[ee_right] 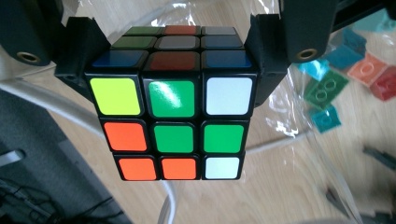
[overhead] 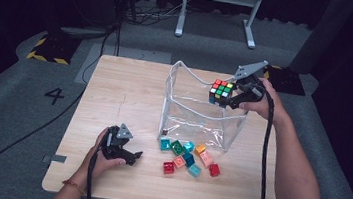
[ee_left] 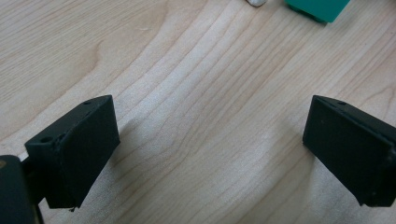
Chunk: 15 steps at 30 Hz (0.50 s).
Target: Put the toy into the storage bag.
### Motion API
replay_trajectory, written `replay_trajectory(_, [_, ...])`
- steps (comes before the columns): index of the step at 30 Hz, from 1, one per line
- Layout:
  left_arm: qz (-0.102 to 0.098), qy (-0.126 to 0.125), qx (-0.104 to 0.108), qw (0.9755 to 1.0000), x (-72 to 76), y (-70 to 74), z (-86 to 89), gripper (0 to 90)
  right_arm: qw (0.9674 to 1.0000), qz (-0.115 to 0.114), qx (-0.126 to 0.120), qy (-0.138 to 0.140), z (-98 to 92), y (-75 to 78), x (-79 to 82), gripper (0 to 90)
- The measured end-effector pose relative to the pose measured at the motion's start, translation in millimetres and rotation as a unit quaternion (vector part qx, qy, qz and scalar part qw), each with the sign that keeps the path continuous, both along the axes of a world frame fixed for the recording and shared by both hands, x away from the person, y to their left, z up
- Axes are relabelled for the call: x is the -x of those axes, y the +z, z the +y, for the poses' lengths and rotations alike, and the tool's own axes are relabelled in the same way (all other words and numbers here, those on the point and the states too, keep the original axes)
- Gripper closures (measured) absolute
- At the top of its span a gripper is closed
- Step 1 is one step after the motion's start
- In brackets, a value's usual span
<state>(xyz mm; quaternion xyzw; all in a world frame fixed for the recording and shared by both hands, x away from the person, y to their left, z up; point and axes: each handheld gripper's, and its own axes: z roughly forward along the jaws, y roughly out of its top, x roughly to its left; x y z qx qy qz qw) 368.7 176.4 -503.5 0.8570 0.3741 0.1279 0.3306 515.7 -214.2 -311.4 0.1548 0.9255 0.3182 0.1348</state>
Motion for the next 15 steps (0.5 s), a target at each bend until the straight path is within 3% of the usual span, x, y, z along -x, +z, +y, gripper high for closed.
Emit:
replay_trajectory(8, [0.000, 0.000, 0.000, 1.0000, 0.0, 0.0, 0.0, 3.7, 0.9965, 0.024, 0.080, -0.001, 11.0, -8.2, -10.3, 33.9])
replay_trajectory(13, [0.000, -0.001, 0.000, 1.0000, 0.0, 0.0, -0.1, 3.7, 0.9898, 0.044, 0.134, -0.021, 14.0, -11.3, -15.9, 33.8])
replay_trajectory(15, [0.000, -0.001, 0.000, 1.0000, -0.1, 0.0, -0.1, 3.7, 0.9849, 0.051, 0.164, -0.020, 15.3, -12.0, -15.9, 33.8])
